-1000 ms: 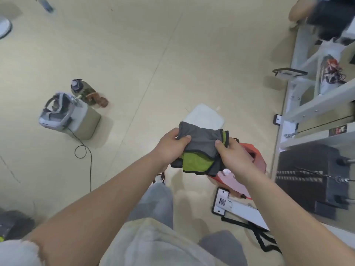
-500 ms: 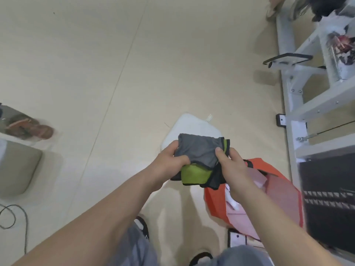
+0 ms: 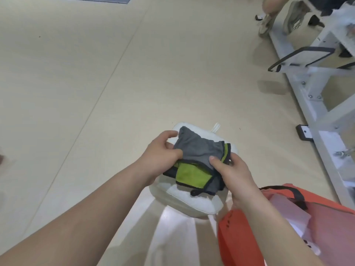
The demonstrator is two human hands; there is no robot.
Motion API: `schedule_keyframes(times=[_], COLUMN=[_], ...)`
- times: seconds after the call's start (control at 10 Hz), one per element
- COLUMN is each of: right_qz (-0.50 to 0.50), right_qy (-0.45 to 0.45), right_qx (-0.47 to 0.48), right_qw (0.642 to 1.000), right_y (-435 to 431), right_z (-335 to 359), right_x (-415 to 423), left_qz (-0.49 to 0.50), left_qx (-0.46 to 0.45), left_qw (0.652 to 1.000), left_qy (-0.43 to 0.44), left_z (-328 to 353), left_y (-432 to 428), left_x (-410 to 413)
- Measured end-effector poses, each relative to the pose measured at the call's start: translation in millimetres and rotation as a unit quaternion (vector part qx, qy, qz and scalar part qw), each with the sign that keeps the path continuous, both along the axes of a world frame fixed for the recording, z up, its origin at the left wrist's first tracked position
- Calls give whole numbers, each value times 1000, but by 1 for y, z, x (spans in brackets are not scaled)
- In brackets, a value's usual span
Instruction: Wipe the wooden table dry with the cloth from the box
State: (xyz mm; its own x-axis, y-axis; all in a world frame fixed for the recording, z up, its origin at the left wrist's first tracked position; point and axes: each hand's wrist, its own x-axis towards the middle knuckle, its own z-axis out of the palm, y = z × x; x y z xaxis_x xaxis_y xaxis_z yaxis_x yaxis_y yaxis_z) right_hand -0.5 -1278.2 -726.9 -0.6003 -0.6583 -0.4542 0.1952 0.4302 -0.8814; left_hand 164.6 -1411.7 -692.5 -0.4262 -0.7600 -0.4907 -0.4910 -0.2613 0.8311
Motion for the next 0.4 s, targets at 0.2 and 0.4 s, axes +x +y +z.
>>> schedule_keyframes(times=[0.2, 0.4], right_qz=[142, 137], right_qy=[275, 356], right_qx=[176, 153], right_qw=[934, 912], right_y=[8, -11], right_z=[-16, 1], right_x=[-6, -1], left_qz=[-97, -145], left_qx=[-92, -187], left_qw=[982, 966], left_qy=[-130, -102], left_z=[-25, -35], left_y=[-4, -3], left_x=[17, 2])
